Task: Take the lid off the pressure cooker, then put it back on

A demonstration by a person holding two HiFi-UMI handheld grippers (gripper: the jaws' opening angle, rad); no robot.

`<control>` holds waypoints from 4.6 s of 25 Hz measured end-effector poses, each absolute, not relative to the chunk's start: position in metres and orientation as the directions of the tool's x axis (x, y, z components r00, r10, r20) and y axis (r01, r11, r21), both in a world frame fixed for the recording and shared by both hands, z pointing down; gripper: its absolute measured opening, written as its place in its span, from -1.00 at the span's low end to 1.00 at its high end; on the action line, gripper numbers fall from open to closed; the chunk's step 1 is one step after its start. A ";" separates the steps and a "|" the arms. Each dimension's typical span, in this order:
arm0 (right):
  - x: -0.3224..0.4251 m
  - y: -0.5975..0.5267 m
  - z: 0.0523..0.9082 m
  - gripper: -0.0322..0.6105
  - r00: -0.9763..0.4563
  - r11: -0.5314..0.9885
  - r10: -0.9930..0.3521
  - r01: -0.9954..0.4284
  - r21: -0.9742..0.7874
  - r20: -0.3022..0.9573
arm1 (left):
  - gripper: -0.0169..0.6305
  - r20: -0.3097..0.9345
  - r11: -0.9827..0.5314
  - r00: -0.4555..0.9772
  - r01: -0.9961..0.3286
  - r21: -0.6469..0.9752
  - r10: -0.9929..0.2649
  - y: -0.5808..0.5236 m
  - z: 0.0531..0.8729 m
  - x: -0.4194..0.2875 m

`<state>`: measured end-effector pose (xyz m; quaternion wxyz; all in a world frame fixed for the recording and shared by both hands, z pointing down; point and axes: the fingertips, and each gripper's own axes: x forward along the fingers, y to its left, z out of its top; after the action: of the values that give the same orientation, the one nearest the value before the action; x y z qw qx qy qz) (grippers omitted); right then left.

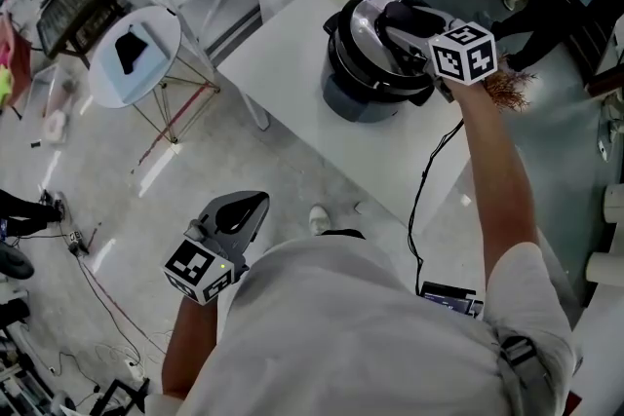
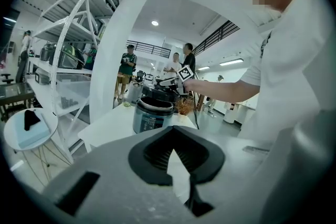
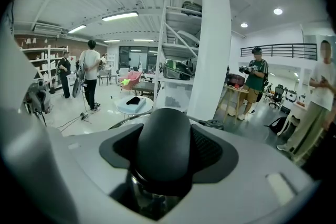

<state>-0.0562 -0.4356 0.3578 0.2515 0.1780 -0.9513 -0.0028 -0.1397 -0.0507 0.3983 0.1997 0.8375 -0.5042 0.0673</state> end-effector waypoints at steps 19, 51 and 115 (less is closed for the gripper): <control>0.011 -0.377 0.318 0.03 -0.781 0.894 -0.436 -0.431 0.118 0.448 | -0.93 0.302 -0.533 0.592 -0.805 0.261 -0.747 -0.015 0.396 -0.132; 0.191 -0.276 0.400 0.03 -0.644 0.765 -0.585 -0.640 0.072 0.492 | -0.93 0.336 -0.705 0.749 -0.657 0.268 -0.571 0.015 0.407 -0.062; 0.183 -0.288 0.626 0.03 -0.576 0.722 -0.602 -0.688 0.069 0.553 | -0.93 0.472 -0.663 0.692 -0.701 0.262 -0.546 -0.073 0.424 -0.055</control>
<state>0.1825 -0.2884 0.6261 0.2812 0.3647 -0.8843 0.0769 -0.0548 -0.0733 0.4237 0.2165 0.8940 -0.3487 0.1796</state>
